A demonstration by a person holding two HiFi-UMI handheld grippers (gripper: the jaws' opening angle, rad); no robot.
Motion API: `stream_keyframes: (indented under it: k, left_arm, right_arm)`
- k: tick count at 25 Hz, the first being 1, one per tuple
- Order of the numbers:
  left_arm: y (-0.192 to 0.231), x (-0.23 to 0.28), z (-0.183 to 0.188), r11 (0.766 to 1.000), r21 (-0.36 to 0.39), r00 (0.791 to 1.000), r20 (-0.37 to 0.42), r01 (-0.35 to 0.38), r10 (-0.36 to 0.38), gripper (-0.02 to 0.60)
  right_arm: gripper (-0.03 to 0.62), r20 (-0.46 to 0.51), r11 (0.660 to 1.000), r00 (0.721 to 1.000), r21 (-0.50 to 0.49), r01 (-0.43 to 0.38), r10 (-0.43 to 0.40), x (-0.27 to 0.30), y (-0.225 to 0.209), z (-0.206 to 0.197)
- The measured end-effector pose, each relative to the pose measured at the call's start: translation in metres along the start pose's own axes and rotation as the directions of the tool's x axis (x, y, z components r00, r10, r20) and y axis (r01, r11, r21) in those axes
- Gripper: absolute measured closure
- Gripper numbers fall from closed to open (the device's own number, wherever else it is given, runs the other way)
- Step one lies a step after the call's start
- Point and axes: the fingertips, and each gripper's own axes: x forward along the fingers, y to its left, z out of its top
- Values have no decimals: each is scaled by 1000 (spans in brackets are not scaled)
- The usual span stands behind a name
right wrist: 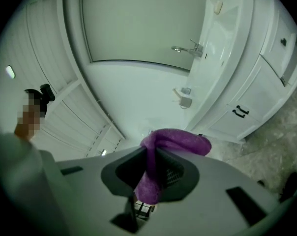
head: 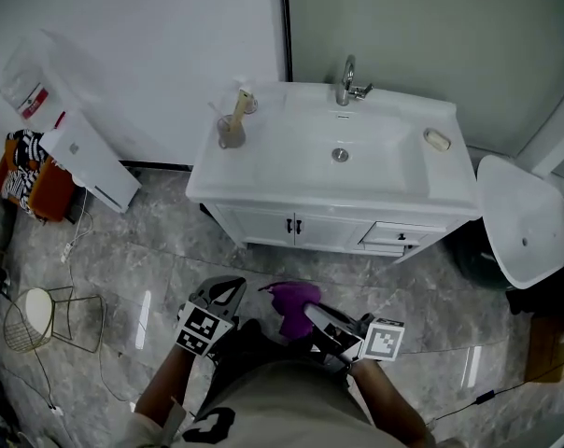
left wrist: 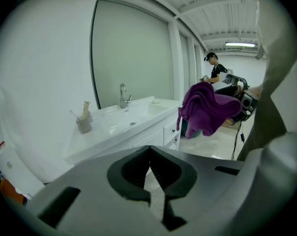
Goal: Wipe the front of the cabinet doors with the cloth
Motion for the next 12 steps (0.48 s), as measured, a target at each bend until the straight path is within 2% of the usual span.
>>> stream_keyframes:
  k: [4, 7, 9, 12]
  left_arm:
    - [9, 0, -26, 1000, -11, 998, -58, -1, 1, 574]
    - [20, -2, -39, 999, -33, 998, -69, -6, 4, 574]
    - [26, -7, -41, 998, -69, 999, -46, -2, -1, 574]
    - [31, -18, -37, 987, -157, 999, 30, 36, -32, 574]
  right_arm:
    - [531, -20, 1000, 1000, -2, 15, -15, 5, -1, -5]
    - [531, -35, 1000, 999, -1, 29, -29, 15, -2, -10]
    - [531, -46, 999, 998, -9, 39, -39, 25, -1, -14]
    - [531, -60, 998, 997, -26, 54, -55, 43, 1, -19]
